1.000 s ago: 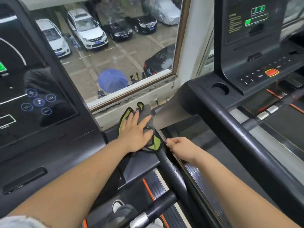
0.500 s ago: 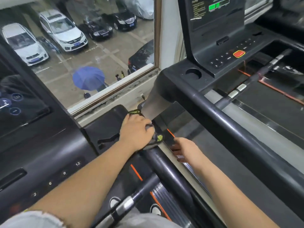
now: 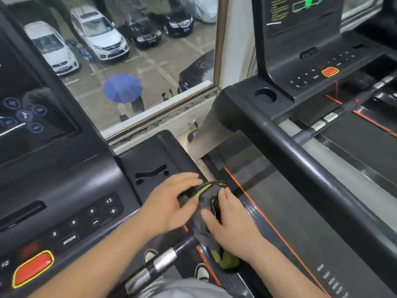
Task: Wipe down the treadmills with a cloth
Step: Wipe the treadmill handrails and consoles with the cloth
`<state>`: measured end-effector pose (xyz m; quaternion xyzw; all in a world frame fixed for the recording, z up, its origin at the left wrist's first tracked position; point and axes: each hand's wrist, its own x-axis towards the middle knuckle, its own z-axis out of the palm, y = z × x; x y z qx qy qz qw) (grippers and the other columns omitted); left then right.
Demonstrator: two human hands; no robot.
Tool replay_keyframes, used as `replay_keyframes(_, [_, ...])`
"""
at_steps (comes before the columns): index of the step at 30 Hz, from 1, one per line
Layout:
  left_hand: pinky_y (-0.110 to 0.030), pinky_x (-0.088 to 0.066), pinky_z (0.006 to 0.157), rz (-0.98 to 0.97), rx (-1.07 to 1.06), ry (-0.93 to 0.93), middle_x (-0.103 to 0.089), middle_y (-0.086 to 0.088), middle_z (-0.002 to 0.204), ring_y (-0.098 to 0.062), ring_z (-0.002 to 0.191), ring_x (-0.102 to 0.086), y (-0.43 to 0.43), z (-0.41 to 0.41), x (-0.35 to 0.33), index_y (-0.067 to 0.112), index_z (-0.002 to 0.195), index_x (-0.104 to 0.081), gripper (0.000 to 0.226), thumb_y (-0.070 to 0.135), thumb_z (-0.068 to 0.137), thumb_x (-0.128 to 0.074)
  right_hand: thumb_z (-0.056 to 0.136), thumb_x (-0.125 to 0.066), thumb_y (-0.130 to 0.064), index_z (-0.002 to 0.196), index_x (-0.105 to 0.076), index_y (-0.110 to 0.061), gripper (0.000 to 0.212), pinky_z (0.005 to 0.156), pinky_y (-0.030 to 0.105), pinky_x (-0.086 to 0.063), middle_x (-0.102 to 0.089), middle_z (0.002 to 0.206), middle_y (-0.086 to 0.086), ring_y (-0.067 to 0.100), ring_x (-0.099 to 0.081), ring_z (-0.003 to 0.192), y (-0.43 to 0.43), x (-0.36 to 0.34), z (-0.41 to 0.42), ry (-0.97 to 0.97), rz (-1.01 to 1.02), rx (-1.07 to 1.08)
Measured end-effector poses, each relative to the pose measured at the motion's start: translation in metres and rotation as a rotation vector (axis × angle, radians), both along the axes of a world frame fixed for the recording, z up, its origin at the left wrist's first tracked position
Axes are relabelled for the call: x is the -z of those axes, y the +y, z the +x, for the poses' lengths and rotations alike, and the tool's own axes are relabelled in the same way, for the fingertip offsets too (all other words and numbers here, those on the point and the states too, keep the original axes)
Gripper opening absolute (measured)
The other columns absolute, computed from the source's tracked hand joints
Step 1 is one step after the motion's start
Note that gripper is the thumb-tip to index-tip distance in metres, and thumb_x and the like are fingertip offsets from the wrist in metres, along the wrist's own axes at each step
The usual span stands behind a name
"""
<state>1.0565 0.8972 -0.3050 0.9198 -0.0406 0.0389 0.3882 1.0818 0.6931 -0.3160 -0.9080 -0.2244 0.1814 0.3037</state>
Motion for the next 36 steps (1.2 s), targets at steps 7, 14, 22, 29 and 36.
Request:
replay_keyframes(7, [-0.045, -0.043, 0.113, 0.555, -0.113, 0.366, -0.048, -0.007, 0.153, -0.031, 0.146, -0.037, 0.048, -0.008, 0.008, 0.015, 0.144, -0.051, 0.072, 0.057, 0.089, -0.035, 0.080, -0.068, -0.053, 0.129, -0.055, 0.010, 0.082, 0.072, 0.047, -0.051, -0.061, 0.106, 0.022, 0.039, -0.059, 0.088, 0.059, 0.029, 0.014, -0.309, -0.552, -0.026])
replay_keyframes(14, [-0.038, -0.021, 0.126, 0.489, -0.132, 0.396, -0.020, 0.002, 0.169, -0.020, 0.158, -0.010, 0.052, -0.011, 0.009, 0.022, 0.158, -0.030, 0.067, 0.045, 0.098, -0.051, 0.105, -0.033, -0.054, 0.136, -0.041, -0.004, 0.060, 0.102, 0.050, -0.042, -0.047, 0.137, 0.021, 0.045, -0.050, 0.126, 0.103, 0.014, 0.091, 0.016, -0.365, -0.087])
replay_keyframes(22, [-0.033, -0.014, 0.127, 0.502, -0.121, 0.366, -0.015, 0.005, 0.170, -0.015, 0.158, -0.003, 0.055, -0.017, 0.005, 0.024, 0.161, -0.024, 0.076, 0.048, 0.096, -0.057, 0.096, -0.050, -0.053, 0.126, -0.053, -0.003, 0.058, 0.074, 0.046, -0.051, -0.059, 0.110, 0.015, 0.038, -0.060, 0.094, 0.081, 0.021, 0.040, -0.323, -0.400, -0.067])
replay_keyframes(29, [-0.032, -0.016, 0.127, 0.354, -0.135, 0.399, -0.014, 0.017, 0.168, -0.006, 0.157, -0.002, 0.056, -0.015, 0.005, 0.028, 0.161, -0.025, 0.080, 0.048, 0.095, -0.065, 0.097, -0.051, -0.049, 0.135, -0.052, 0.000, 0.062, 0.073, 0.045, -0.051, -0.060, 0.113, 0.014, 0.034, -0.061, 0.093, 0.079, 0.023, 0.032, -0.354, -0.553, -0.049])
replay_keyframes(36, [-0.030, -0.032, 0.115, 0.288, -0.440, 0.144, -0.056, -0.003, 0.147, -0.025, 0.143, -0.044, 0.089, -0.024, -0.006, 0.015, 0.140, -0.061, 0.048, 0.018, 0.093, -0.068, 0.105, -0.027, -0.055, 0.139, -0.041, -0.007, 0.060, 0.097, 0.050, -0.044, -0.048, 0.139, 0.017, 0.040, -0.051, 0.125, 0.158, 0.006, 0.102, -0.150, -0.456, 0.030])
